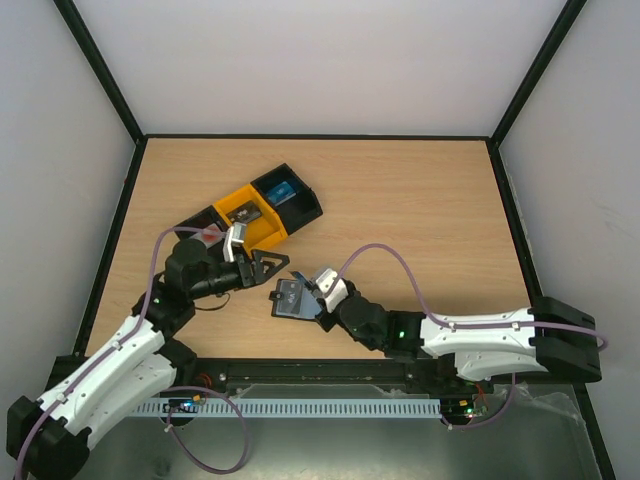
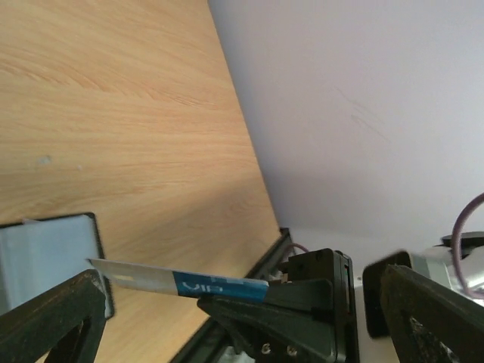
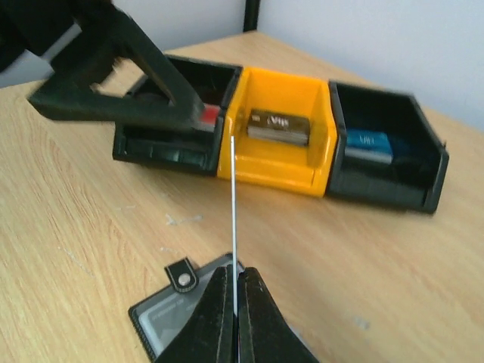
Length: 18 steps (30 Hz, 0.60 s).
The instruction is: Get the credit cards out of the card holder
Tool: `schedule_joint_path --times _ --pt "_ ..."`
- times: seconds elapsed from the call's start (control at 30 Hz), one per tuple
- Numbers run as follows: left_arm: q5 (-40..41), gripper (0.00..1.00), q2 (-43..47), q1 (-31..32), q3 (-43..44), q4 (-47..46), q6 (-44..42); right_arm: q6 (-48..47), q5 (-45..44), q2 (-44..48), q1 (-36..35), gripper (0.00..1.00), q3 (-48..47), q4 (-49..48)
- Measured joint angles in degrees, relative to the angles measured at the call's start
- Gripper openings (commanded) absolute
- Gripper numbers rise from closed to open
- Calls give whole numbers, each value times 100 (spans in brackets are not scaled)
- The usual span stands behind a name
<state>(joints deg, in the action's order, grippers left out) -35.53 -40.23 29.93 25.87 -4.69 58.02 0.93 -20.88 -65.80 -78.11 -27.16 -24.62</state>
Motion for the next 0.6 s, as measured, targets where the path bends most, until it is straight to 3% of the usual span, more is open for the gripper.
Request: schedule_joint_path --times 0.3,0.6 --pt "601 100 317 0 310 887 -1259 2044 315 887 297 2 28 739" --pt "-90 92 350 0 -52 190 -1060 3320 1532 1447 898 2 269 487"
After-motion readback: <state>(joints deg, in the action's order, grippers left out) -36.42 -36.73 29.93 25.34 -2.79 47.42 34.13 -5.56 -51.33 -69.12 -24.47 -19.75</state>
